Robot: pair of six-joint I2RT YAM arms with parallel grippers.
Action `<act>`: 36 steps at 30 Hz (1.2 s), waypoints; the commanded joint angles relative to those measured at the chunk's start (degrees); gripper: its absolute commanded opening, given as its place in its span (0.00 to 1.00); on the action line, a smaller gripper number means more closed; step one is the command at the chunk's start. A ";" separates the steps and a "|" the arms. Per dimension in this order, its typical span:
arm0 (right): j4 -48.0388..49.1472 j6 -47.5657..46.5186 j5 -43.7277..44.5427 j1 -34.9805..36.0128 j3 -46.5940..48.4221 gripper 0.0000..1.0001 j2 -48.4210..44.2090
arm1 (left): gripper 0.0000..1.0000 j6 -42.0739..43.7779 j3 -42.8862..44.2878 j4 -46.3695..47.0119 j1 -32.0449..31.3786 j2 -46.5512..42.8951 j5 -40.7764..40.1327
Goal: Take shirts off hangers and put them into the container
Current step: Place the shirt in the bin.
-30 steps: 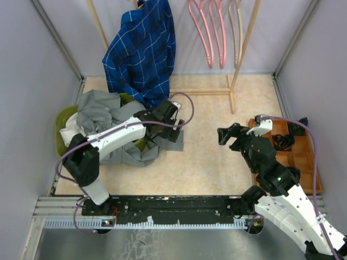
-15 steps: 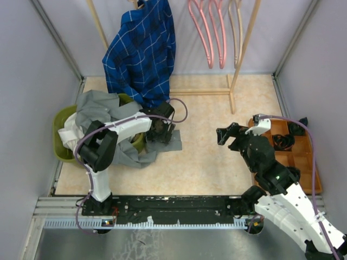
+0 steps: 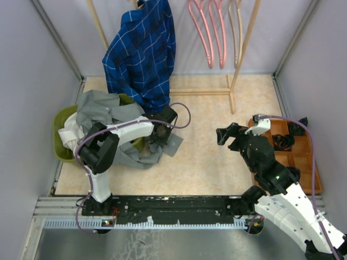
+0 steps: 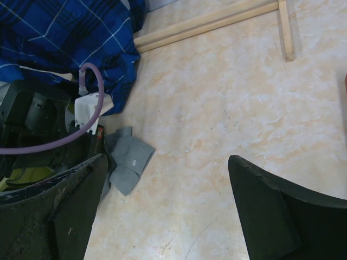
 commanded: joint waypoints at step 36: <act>1.13 0.01 1.57 0.16 0.25 0.93 -1.39 | 0.00 -1.27 -12.39 -4.00 35.21 -45.89 -17.84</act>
